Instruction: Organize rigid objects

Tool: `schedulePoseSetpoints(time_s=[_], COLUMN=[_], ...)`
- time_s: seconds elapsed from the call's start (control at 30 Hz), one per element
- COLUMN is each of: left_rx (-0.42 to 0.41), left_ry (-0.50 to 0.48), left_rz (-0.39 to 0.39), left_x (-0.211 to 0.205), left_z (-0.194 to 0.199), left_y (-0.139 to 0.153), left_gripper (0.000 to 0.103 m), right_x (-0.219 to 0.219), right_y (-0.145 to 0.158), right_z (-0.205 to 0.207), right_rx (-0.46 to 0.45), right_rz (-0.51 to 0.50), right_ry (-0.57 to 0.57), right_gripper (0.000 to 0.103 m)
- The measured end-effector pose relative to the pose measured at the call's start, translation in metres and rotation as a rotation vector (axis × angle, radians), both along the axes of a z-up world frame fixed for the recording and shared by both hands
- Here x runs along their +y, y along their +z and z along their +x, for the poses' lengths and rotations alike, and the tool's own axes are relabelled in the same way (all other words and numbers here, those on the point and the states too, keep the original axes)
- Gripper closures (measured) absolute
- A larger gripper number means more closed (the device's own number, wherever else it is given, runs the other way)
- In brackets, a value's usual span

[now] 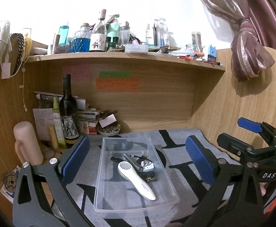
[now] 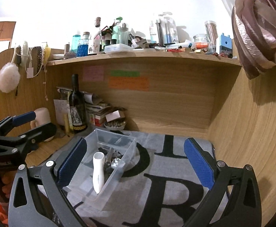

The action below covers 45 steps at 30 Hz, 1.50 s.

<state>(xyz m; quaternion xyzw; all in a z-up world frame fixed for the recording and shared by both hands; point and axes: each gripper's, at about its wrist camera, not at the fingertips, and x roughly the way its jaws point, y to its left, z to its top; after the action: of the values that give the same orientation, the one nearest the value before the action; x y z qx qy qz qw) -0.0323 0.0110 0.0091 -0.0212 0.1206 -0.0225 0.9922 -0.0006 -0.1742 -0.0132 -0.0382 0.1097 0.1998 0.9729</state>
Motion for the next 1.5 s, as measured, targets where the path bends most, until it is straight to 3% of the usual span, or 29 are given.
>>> schedulePoseSetpoints(time_s=[1.5], left_rx=[0.015], left_ry=[-0.03], left_rz=[0.013], left_x=[-0.007], left_z=[0.0034], left_y=[-0.0012], left_gripper=[0.0], right_x=[-0.0007], right_y=[0.002], right_z=[-0.0028], right_rx=[-0.007], right_rz=[0.016], right_ry=[0.0], right_gripper=[0.0])
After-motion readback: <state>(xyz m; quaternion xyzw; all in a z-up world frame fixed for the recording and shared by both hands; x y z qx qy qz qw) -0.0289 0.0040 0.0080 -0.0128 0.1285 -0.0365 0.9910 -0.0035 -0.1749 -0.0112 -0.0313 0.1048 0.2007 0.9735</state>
